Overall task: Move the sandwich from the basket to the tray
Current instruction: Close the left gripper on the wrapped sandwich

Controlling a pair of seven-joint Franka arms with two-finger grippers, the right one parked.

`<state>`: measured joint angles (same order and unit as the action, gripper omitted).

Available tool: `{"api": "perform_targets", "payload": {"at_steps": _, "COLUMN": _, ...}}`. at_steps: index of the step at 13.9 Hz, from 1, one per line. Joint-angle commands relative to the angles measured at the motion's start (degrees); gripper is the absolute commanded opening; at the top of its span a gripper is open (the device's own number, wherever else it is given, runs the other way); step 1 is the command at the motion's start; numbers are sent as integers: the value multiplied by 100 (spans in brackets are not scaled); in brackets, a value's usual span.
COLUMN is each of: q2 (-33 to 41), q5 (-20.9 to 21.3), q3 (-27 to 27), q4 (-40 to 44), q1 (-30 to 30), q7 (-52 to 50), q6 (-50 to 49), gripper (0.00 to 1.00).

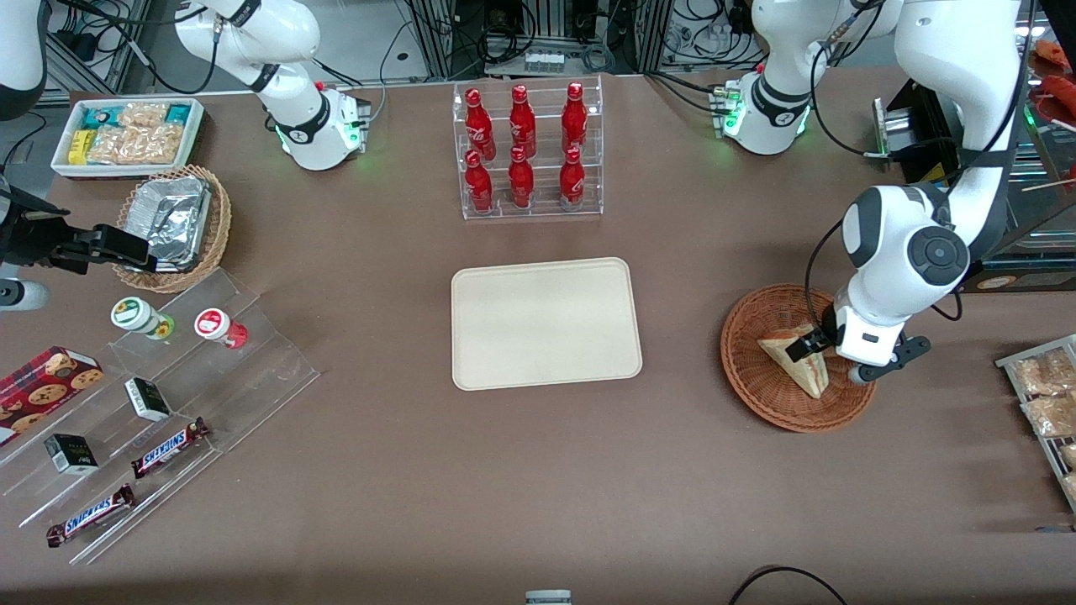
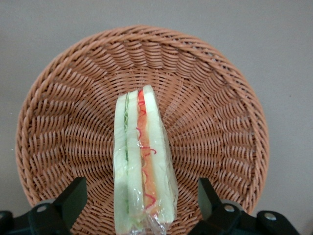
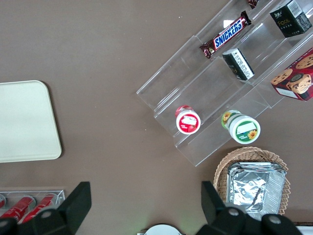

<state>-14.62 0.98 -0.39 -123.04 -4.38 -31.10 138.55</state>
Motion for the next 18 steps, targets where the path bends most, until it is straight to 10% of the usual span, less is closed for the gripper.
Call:
{"api": "perform_targets", "payload": {"at_steps": 1, "q2": -94, "q5": -54, "q3": 39, "q4": -202, "q1": -89, "q7": -115, "q6": 356, "gripper": 100}}
{"api": "perform_targets", "payload": {"at_steps": 5, "q2": -208, "q5": -80, "q3": 22, "q4": -300, "q1": -194, "q7": -142, "q6": 629, "gripper": 91}}
{"api": "perform_targets", "payload": {"at_steps": 8, "q2": -208, "q5": -80, "q3": 22, "q4": -265, "q1": -204, "q7": -370, "q6": 594, "gripper": 7}}
{"api": "perform_targets", "payload": {"at_steps": 9, "q2": -191, "q5": -72, "q3": 22, "q4": -265, "q1": -195, "q7": -318, "q6": 577, "gripper": 0}}
{"api": "perform_targets", "payload": {"at_steps": 18, "q2": 476, "q5": 25, "q3": -197, "q4": 743, "q1": -212, "q7": 25, "q6": -1650, "gripper": 0}}
